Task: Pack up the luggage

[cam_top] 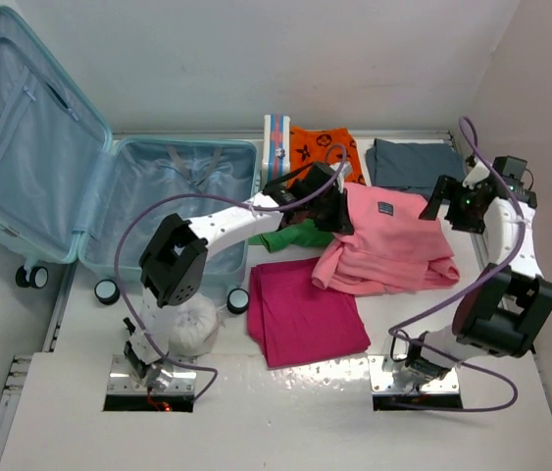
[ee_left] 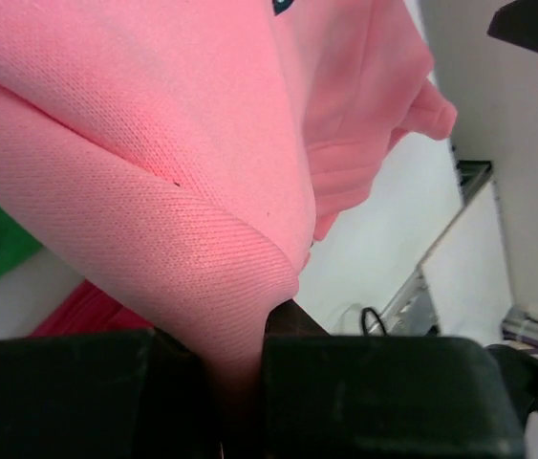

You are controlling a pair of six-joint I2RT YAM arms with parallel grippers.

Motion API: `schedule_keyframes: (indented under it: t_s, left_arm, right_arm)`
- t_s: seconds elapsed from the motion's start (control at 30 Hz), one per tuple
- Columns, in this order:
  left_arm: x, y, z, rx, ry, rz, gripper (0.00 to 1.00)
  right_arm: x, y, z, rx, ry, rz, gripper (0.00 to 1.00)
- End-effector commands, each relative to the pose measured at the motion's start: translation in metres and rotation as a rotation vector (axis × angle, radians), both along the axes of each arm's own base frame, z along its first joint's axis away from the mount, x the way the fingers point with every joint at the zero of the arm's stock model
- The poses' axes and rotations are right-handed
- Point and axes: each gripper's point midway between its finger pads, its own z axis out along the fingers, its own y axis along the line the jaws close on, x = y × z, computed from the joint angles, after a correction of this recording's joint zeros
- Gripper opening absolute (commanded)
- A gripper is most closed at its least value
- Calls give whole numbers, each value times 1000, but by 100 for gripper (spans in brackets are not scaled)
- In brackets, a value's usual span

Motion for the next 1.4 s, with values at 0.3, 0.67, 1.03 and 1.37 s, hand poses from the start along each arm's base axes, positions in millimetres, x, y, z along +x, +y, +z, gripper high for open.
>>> schedule_keyframes:
  t_s: [0.3,0.67,1.03,1.37]
  left_arm:
    - [32,39,-66,170,63,9,0]
    - [50,56,-80,226,40,55,0]
    - [53,62,-93,272,29,56,0]
    - [56,64,-94,286,14,64,0]
  right_arm:
    - [9,-18,-83,313,182,-97,97]
    - [6,-37,-126,341,245,3,100]
    - [-16,-31,-145,303,303,157,100]
    - [-22,-3,-151,278,352,207,100]
